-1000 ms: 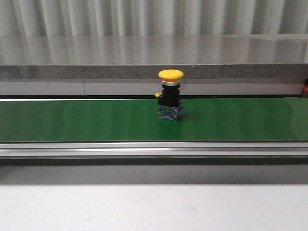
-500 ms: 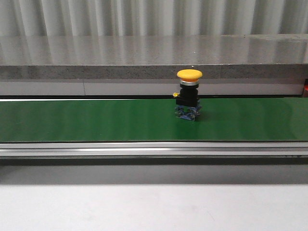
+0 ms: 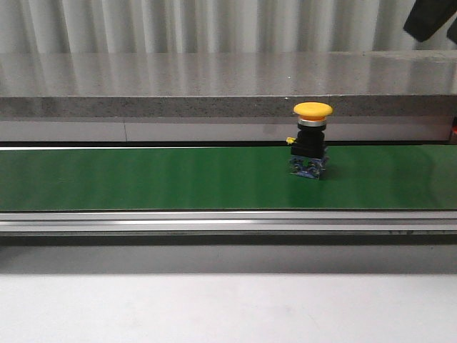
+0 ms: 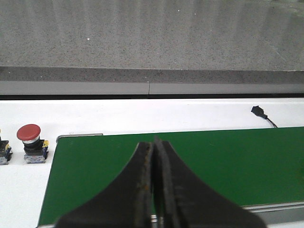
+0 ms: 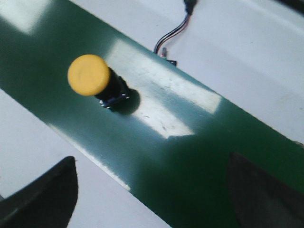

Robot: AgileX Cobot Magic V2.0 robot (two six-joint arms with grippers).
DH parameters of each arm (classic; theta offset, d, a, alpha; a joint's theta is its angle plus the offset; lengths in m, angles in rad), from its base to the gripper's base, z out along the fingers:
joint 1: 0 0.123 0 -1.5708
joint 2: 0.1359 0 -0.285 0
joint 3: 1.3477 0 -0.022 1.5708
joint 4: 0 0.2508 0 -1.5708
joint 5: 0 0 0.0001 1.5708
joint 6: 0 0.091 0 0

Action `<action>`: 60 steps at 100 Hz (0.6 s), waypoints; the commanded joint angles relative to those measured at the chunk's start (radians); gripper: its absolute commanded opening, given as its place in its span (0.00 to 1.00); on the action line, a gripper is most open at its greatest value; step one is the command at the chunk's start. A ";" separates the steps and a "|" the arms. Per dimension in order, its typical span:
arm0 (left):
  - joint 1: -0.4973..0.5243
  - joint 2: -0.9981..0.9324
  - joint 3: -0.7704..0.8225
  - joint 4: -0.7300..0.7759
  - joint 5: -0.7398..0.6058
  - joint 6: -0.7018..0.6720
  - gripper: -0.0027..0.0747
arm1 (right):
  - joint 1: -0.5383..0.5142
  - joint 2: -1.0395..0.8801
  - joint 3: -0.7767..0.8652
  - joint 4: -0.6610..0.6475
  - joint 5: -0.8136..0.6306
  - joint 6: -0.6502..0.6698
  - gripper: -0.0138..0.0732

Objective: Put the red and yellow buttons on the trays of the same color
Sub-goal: 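Move the right gripper down and grasp the yellow button on the belt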

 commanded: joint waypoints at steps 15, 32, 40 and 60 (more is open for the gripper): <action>-0.008 0.003 -0.026 -0.024 -0.071 0.000 0.01 | 0.091 0.061 -0.025 0.023 -0.013 -0.021 0.88; -0.008 0.003 -0.026 -0.024 -0.071 0.000 0.01 | 0.149 0.128 -0.025 0.023 -0.067 -0.021 0.88; -0.008 0.003 -0.026 -0.024 -0.071 0.000 0.01 | 0.165 0.157 -0.025 0.023 -0.118 -0.020 0.88; -0.008 0.003 -0.026 -0.024 -0.071 0.000 0.01 | 0.174 0.213 -0.025 0.022 -0.220 0.005 0.86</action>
